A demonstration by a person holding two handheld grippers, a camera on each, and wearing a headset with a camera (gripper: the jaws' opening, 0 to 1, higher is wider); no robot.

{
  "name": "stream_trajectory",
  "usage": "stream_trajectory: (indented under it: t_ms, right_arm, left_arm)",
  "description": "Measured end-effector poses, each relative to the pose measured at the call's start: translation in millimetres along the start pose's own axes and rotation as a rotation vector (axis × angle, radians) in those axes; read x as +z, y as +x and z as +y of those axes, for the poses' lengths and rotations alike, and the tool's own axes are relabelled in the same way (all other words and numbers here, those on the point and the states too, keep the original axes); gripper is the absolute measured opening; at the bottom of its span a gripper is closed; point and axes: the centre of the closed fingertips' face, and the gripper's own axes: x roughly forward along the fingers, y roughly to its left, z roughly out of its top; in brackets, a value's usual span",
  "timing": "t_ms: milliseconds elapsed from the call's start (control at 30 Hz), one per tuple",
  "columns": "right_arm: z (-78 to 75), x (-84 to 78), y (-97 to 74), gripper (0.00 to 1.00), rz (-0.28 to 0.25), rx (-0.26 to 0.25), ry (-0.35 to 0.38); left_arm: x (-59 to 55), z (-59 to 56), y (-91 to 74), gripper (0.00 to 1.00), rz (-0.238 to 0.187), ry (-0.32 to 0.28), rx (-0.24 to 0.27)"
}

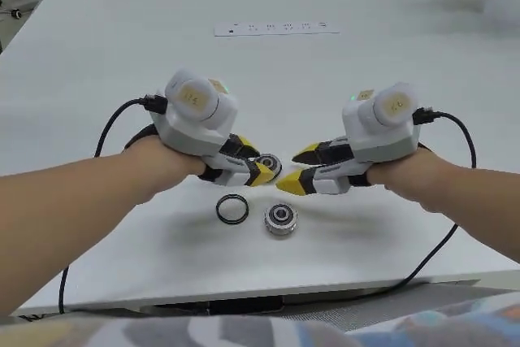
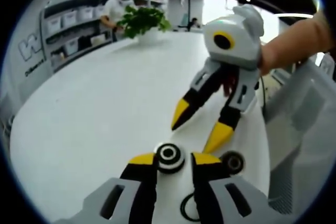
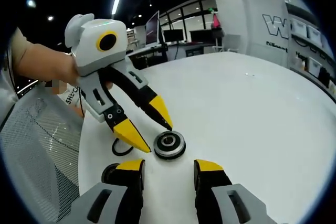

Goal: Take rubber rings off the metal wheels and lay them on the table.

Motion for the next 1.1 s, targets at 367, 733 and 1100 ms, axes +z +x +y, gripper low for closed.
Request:
stream_trajectory:
  t_ms: [367, 733, 1100]
  right_arm:
    - [3.7, -0.4, 1.0, 0.35, 0.003, 0.006, -0.004]
    - [9.4, 4.5, 5.1, 0.36, -0.006, 0.006, -0.008]
    - [10.4, 9.4, 15.1, 0.35, -0.006, -0.003, -0.020]
  left_arm:
    - [-1.8, 3.0, 5.1, 0.19, 0.004, 0.017, 0.021]
    - [-1.9, 8.3, 3.6, 0.14, 0.011, 0.029, 0.058]
    - [-3.6, 6.8, 4.3, 0.14, 0.000, 0.025, 0.075]
